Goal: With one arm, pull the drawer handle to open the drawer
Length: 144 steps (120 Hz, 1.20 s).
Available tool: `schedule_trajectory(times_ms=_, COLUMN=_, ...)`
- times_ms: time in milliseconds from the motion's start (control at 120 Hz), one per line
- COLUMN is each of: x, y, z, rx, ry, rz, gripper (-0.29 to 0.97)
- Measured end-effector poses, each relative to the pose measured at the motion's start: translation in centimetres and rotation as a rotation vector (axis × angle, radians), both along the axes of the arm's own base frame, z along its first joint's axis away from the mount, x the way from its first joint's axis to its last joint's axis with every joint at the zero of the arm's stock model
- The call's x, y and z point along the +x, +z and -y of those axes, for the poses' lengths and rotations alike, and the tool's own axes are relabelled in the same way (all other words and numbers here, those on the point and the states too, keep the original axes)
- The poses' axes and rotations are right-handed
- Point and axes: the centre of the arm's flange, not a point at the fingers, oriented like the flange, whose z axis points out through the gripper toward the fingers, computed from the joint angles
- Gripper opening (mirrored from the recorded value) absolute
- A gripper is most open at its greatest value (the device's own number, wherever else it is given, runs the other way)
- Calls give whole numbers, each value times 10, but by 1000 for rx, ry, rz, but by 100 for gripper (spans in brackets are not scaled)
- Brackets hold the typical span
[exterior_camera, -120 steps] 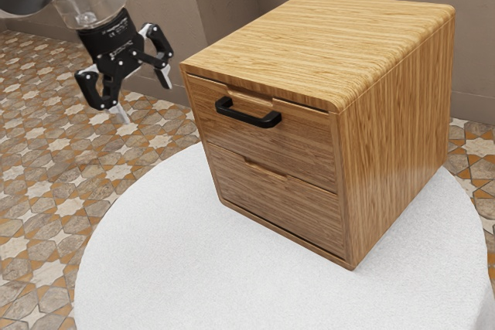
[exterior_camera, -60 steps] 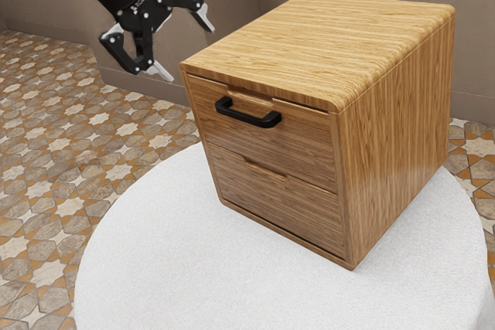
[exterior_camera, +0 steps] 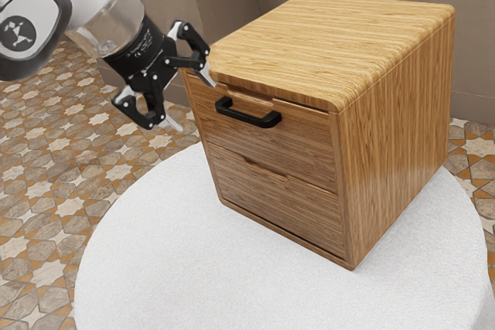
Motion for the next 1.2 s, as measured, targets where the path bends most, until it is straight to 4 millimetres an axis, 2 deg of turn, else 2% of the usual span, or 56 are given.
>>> schedule_trajectory(times_ms=142, x=4, y=-12, z=-2, rx=18, ry=17, rz=-15, gripper=51)
schedule_trajectory(times_ms=550, x=34, y=-37, z=8, rx=9, ry=36, rz=50, gripper=47)
schedule_trajectory(times_ms=675, x=37, y=-37, z=13, rx=3, ry=34, rz=66, gripper=46)
schedule_trajectory(times_ms=842, x=42, y=-50, z=15, rx=0, ry=38, rz=62, gripper=44)
schedule_trajectory(times_ms=1200, x=43, y=-65, z=16, rx=-4, ry=46, rz=46, gripper=30)
